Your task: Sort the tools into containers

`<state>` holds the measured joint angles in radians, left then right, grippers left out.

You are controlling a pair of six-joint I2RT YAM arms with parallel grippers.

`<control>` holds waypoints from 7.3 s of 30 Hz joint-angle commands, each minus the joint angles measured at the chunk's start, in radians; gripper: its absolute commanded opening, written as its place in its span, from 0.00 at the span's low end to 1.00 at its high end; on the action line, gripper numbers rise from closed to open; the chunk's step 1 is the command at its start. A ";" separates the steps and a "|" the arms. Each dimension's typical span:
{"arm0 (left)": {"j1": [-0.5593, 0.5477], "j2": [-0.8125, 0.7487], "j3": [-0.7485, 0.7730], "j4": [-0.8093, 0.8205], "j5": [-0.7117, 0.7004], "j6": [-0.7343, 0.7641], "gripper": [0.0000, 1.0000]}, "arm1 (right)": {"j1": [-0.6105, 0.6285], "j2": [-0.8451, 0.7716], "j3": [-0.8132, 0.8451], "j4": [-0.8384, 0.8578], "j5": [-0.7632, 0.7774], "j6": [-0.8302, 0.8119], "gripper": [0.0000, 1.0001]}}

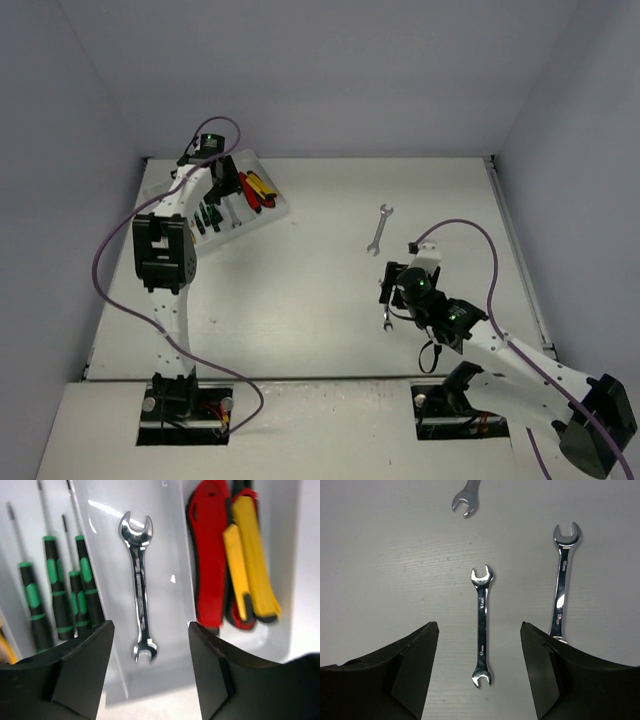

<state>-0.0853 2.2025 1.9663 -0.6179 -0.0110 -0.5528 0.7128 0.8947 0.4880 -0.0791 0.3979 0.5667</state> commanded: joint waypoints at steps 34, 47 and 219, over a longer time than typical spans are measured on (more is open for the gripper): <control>-0.140 -1.101 -0.884 0.067 0.138 0.232 0.60 | 0.148 0.708 0.259 0.264 -0.125 0.137 0.00; -0.135 -1.138 -0.912 0.095 0.165 0.215 0.60 | 0.258 0.863 0.455 0.471 -0.187 0.056 0.00; -0.370 -0.993 -1.040 0.424 0.317 -0.080 0.68 | 0.228 0.608 0.369 0.543 -0.498 -0.149 0.00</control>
<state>-0.4467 1.2019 0.9062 -0.2967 0.3134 -0.5792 0.9421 1.5990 0.8341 0.3212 -0.0790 0.4327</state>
